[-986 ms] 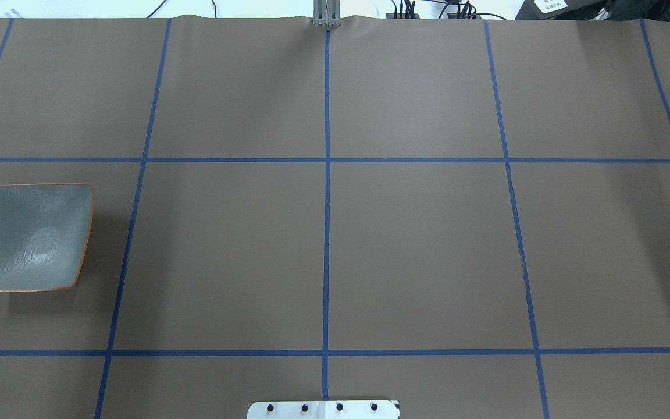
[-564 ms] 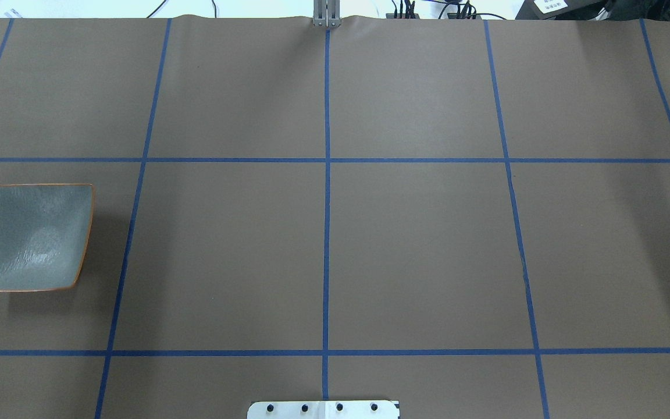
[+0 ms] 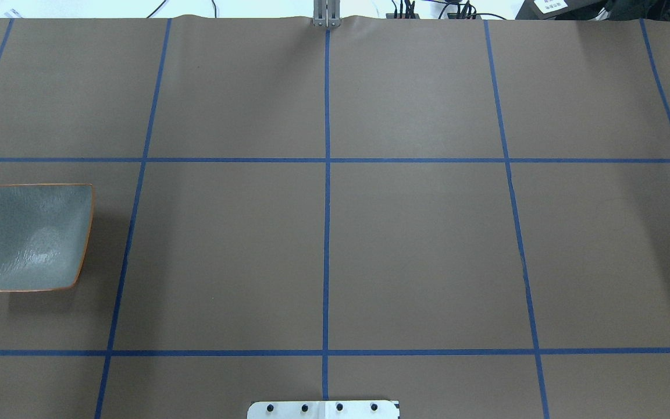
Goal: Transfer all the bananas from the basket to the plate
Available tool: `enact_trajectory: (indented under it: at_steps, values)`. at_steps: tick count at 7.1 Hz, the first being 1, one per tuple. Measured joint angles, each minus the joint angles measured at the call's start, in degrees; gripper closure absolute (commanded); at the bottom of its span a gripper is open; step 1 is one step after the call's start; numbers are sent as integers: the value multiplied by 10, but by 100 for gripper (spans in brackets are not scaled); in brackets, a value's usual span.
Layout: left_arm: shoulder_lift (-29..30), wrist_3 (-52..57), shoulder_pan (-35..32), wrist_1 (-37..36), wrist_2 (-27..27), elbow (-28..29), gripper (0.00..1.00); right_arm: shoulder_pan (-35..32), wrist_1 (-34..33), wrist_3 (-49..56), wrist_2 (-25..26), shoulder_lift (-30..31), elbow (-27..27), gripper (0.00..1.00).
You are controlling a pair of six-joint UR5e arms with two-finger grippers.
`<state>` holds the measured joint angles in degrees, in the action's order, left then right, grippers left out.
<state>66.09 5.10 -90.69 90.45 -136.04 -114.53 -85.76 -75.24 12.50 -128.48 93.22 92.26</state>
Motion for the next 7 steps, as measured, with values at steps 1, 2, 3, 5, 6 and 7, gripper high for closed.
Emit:
enact_trajectory:
  at_steps: [1, 2, 3, 5, 6, 7]
  values:
    - [0, 0, 0, 0, 0, 0, 0, 0, 3, 30, -15, 4, -14, 0]
    - [-1, 0, 0, 1, 0, 0, 0, 0, 20, 45, -38, 10, -37, 0]
    - [-1, 0, 0, 1, 0, 0, 0, -1, 64, 48, -64, 18, -73, 2]
    - [-1, 0, 0, 1, 0, 0, 0, -2, 126, 50, -92, 25, -125, 23]
    - [-1, 0, 0, 1, 0, 0, 0, -5, 134, 53, -94, 28, -138, 26]
    - [-1, 0, 0, 1, 0, 0, 0, -8, 138, 57, -90, 33, -145, 26]
